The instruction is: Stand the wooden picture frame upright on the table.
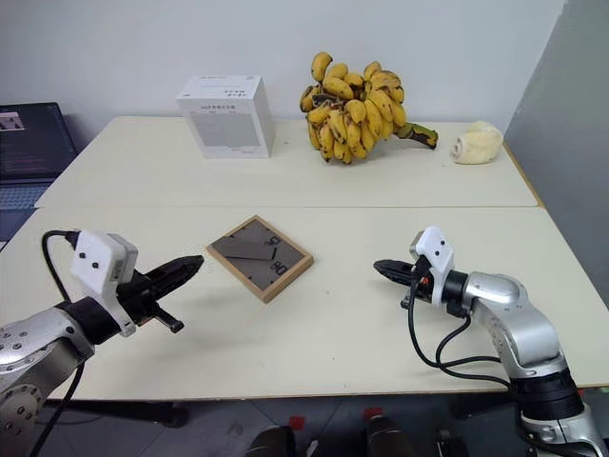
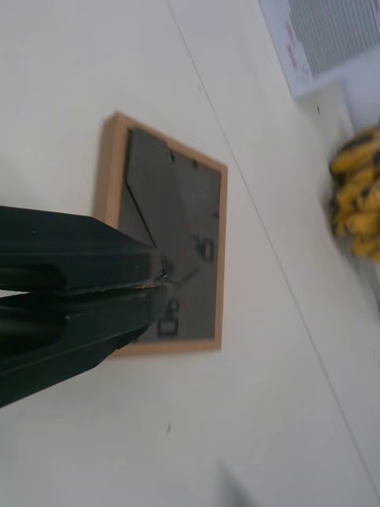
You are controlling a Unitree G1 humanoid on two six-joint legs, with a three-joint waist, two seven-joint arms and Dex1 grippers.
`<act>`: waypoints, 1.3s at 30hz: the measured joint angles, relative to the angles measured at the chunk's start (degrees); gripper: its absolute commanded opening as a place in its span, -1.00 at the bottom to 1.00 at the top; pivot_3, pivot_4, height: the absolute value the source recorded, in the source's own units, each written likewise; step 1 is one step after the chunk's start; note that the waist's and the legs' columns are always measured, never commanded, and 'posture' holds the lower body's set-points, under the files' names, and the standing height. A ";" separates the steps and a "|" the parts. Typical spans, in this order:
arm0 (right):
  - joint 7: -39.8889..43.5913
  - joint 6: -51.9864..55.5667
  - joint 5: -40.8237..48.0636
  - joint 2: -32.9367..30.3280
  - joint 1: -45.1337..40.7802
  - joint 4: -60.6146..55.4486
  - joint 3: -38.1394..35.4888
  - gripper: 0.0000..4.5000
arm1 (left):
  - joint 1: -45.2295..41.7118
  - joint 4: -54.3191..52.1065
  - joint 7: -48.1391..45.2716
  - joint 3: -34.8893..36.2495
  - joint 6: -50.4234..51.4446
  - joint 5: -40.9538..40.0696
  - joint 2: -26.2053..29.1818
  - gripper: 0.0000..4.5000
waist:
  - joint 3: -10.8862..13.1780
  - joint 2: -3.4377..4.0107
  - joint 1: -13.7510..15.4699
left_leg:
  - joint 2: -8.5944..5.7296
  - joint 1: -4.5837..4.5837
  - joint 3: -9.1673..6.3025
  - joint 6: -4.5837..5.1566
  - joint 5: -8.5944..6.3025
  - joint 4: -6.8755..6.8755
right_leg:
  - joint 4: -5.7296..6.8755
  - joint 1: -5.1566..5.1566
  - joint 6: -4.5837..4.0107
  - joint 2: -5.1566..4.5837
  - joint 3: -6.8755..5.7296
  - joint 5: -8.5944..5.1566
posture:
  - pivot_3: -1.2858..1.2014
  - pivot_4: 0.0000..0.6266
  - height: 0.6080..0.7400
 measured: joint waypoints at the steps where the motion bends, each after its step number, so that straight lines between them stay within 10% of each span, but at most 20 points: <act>1: -0.17 -0.87 -0.52 0.25 -0.32 0.72 0.13 -1.00 | 0.37 0.92 0.94 0.51 -0.33 1.14 -0.65 -0.98 | 0.00 0.00 0.00 | 0.00 0.00 0.01 0.00 0.00 0.00 | 0.00 0.00 0.00 0.00 0.01 0.00 | 0.03 -0.52 1.00; 17: -9.38 -13.89 -15.05 13.68 -10.89 16.90 8.78 -1.00 | -13.28 32.96 9.69 -6.21 -16.61 19.64 -8.94 -0.98 | -0.16 -0.22 0.29 | -0.01 0.00 -0.02 -0.02 0.01 -0.01 | 0.02 0.04 -0.27 0.00 -0.06 0.17 | 0.03 -0.52 1.00; 39: -18.23 -33.92 -26.59 24.91 -20.94 48.07 11.62 -1.00 | -29.30 51.65 6.25 -18.00 -16.46 24.18 -16.19 -0.98 | -0.21 -0.27 1.55 | -0.12 0.03 -0.17 -0.05 0.03 0.06 | 0.17 0.13 -0.27 -0.11 -0.21 0.19 | 0.03 -0.52 1.00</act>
